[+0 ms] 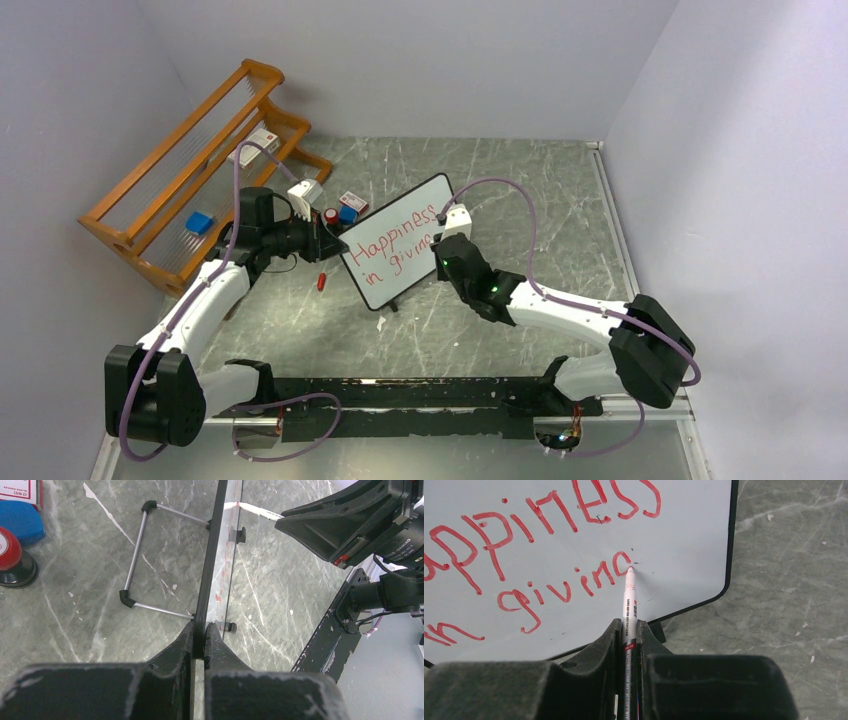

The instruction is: Write a sentence on the whiteboard

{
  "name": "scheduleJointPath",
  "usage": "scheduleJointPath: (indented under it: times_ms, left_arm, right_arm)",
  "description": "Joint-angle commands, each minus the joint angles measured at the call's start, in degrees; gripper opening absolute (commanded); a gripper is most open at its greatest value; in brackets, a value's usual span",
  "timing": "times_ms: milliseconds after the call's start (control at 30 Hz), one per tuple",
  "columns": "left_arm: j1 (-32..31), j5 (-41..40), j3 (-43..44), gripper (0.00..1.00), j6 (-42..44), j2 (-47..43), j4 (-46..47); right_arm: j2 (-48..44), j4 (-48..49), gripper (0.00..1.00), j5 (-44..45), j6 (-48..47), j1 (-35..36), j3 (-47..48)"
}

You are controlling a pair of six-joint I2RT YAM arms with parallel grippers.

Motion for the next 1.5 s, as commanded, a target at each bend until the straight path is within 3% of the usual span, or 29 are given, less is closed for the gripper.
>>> scheduleJointPath:
  times_ms: [0,1467]
  left_arm:
    - [0.1,-6.8,-1.4,0.05,3.9,2.0,-5.9]
    - [0.1,-7.0,-1.4,0.05,3.9,1.9,-5.9]
  right_arm:
    - [0.5,2.4,0.00,1.0,-0.6,-0.6,1.9]
    - [0.4,-2.9,0.00,-2.6,2.7,-0.7,-1.5]
